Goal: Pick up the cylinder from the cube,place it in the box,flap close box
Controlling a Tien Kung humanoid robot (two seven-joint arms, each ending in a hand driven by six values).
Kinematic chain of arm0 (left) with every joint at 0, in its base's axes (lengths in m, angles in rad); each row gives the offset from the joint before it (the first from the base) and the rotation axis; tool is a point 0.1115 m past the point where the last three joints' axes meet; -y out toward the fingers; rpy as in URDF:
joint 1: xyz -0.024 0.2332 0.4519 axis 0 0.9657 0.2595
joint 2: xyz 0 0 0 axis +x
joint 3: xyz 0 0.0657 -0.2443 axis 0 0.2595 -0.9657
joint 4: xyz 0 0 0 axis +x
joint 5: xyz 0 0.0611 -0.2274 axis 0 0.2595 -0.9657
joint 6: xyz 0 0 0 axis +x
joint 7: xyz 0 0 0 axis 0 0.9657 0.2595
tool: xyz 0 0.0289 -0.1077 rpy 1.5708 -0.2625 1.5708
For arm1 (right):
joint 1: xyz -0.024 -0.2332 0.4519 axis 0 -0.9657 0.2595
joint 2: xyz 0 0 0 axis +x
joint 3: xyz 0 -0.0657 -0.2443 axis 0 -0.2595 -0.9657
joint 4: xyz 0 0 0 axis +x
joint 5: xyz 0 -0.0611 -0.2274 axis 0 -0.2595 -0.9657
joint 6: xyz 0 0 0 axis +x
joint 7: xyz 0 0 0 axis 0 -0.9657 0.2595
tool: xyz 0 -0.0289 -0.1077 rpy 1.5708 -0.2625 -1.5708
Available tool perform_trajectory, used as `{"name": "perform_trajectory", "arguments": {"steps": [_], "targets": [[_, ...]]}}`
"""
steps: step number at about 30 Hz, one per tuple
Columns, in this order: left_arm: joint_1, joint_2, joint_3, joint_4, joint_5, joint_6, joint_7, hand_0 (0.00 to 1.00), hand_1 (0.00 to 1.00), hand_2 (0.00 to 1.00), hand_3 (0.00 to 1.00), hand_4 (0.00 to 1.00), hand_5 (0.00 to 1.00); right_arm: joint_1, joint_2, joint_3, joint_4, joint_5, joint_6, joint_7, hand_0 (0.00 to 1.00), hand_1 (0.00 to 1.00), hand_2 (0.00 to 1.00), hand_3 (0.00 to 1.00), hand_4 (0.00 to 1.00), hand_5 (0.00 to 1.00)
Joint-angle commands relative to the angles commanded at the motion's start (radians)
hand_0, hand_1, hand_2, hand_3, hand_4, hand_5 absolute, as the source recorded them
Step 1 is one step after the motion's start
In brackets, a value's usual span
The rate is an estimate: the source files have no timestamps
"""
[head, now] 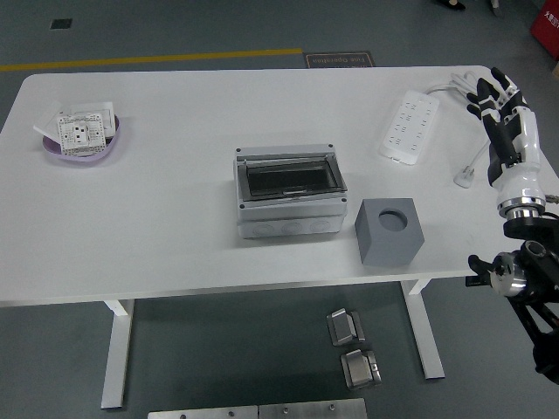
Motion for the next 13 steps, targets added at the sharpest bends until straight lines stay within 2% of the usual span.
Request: {"name": "perform_trajectory", "arguments": {"steps": [1,6,7,13], "targets": [[0.003,-0.002,0.001,0.0,0.0,0.0,0.001,0.68,0.665,0.573,0.621,0.597,0.335,-0.005,-0.002,-0.007,0.01,0.014,0.013,-0.001,0.849,0.863,0.946,0.992,0.751,0.526],[0.017,-0.009,-0.003,0.0,0.003,0.0,0.002,0.68,0.665,0.573,0.621,0.597,0.335,-0.033,-0.021,-0.03,0.058,0.064,0.043,0.008,0.849,0.863,0.946,0.992,0.751,0.526],[0.019,-0.01,-0.004,-0.001,0.005,0.0,0.002,0.68,0.666,0.573,0.622,0.593,0.332,-0.04,-0.024,-0.031,0.067,0.078,0.054,0.01,0.9,0.87,0.918,0.998,0.75,0.521],[0.019,-0.014,-0.016,-0.002,0.015,0.0,0.001,0.68,0.666,0.573,0.622,0.593,0.332,-0.075,-0.033,0.006,0.107,0.227,0.193,0.008,0.9,0.87,0.918,0.998,0.75,0.521]]}}
